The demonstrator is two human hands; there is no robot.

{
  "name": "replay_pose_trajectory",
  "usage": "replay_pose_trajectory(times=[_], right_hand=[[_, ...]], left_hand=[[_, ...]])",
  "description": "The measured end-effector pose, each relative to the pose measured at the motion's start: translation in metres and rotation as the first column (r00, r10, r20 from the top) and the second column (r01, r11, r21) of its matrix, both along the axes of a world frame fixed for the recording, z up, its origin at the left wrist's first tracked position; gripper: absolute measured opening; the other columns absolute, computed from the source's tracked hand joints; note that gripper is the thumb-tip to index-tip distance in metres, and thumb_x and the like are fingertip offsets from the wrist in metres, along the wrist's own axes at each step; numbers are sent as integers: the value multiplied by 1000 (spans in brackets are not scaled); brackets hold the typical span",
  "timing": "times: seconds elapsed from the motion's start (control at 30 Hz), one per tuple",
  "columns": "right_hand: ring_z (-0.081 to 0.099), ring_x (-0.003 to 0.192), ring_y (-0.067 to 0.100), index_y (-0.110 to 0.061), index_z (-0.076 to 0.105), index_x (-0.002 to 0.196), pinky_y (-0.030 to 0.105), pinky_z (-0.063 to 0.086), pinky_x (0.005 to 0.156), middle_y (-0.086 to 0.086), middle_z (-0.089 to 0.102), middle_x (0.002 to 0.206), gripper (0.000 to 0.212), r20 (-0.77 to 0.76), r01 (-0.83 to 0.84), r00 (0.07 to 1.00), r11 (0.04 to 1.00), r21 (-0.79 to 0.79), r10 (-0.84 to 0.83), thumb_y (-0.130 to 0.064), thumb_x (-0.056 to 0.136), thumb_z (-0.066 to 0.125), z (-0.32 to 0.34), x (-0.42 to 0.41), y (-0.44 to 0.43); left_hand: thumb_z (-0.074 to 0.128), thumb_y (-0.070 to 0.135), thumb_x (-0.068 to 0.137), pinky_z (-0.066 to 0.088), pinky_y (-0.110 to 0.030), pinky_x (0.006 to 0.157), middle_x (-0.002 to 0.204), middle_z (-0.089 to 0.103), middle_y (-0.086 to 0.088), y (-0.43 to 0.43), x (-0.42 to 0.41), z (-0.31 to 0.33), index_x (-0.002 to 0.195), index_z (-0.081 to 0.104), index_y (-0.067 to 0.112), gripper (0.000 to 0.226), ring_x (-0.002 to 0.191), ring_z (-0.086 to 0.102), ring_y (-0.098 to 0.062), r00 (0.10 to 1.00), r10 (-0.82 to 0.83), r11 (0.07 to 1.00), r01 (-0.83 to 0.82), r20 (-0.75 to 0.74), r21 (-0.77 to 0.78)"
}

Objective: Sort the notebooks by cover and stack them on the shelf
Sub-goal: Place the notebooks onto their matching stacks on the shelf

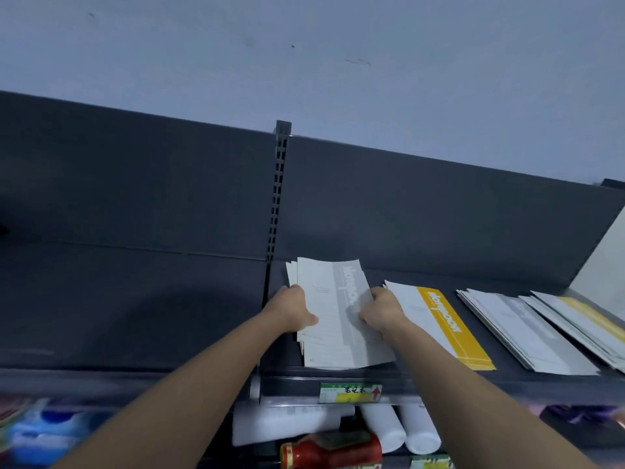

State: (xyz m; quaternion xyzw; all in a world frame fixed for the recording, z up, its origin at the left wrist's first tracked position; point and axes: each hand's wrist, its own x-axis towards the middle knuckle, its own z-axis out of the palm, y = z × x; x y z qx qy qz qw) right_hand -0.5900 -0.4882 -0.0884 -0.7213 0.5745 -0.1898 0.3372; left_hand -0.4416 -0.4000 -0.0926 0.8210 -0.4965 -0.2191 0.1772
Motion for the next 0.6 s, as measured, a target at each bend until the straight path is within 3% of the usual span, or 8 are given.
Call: replay_pose_trajectory(times=[0.07, 0.2, 0.3, 0.37, 0.5, 0.6], right_hand=[[53, 93, 26, -3, 58, 111, 32, 45, 79, 13, 60, 112, 24, -84, -35, 996, 999, -22, 33, -7, 89, 50, -3, -1, -3], [56, 114, 32, 0, 57, 119, 32, 46, 89, 15, 59, 124, 32, -279, -85, 959, 991, -99, 55, -16, 93, 49, -6, -5, -3], [56, 116, 33, -2, 57, 118, 33, 45, 93, 16, 59, 126, 36, -367, -121, 928, 985, -124, 68, -24, 92, 47, -6, -6, -3], [54, 118, 33, -5, 57, 117, 34, 43, 96, 15, 58, 126, 36, -391, -153, 916, 980, -127, 93, -23, 89, 44, -5, -6, -2], [49, 121, 34, -8, 56, 116, 35, 44, 97, 17, 55, 127, 35, -391, -243, 907, 952, -186, 155, -23, 85, 49, 2, 2, 3], [43, 127, 33, -12, 51, 129, 35, 41, 99, 15, 47, 134, 43, -394, -340, 890, 911, -234, 230, -17, 86, 51, 11, 18, 15]], left_hand=[[60, 34, 89, 42, -28, 82, 134, 41, -12, -1, -2, -4, 115, 51, 7, 38, 109, 49, -20, 999, -18, 999, 16, 43, 40], [55, 34, 90, 41, -29, 86, 131, 41, -10, -1, -5, -10, 116, 54, 6, 39, 113, 45, -22, 994, -23, 999, 19, 103, 38], [51, 39, 94, 41, -34, 97, 137, 37, -11, 1, -8, -13, 124, 53, 5, 46, 127, 36, -26, 986, -21, 999, 14, 166, 42], [50, 41, 95, 39, -34, 99, 136, 39, -12, 6, -10, -12, 129, 52, 5, 50, 129, 35, -27, 984, -21, 999, 14, 178, 42], [53, 41, 94, 42, -37, 99, 127, 48, -13, 20, -3, 0, 117, 58, 3, 45, 124, 41, -29, 972, 26, 1000, -24, 234, -10], [54, 41, 94, 44, -38, 97, 124, 49, -11, 41, 11, 13, 115, 58, 4, 43, 121, 43, -28, 948, 88, 996, -78, 307, -44]])
